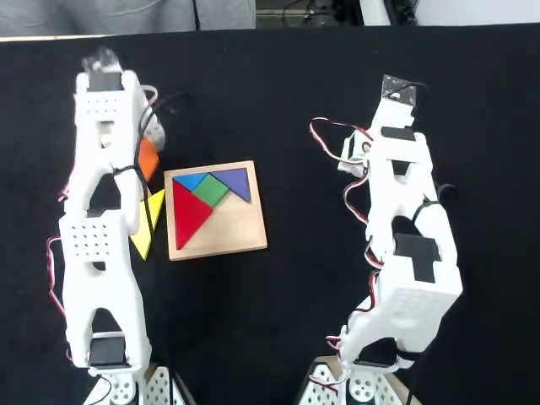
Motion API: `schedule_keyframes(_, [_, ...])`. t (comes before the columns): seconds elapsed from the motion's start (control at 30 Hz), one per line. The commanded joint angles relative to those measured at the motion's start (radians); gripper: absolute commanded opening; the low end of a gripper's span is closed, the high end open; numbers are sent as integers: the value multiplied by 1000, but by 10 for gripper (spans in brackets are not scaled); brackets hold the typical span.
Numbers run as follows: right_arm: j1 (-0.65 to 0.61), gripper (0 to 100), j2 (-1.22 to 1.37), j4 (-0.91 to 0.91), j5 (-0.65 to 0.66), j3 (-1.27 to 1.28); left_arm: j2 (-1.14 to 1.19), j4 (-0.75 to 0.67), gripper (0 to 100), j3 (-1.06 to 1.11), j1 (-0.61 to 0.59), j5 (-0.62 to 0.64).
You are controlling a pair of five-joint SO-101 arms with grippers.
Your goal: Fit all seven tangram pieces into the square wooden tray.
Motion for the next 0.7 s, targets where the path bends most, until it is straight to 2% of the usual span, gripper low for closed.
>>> schedule_keyframes(0.0, [49, 11, -68, 0, 5, -73, -130, 69, 39, -262, 105, -77])
schedule_keyframes(0.23, [288, 11, -245, 60, -60, -56, -247, 61, 41, -77, 476, -75])
schedule_keyframes(0.33, [384, 11, -305, 31, -55, -10, -233, 17, 41, -74, 607, 9])
schedule_keyframes(0.5, [511, 11, -323, -28, -54, 38, -126, -193, 41, -65, 693, 140])
schedule_keyframes(0.67, [559, 11, -323, -21, -26, 35, -25, -230, 41, -94, 733, 157])
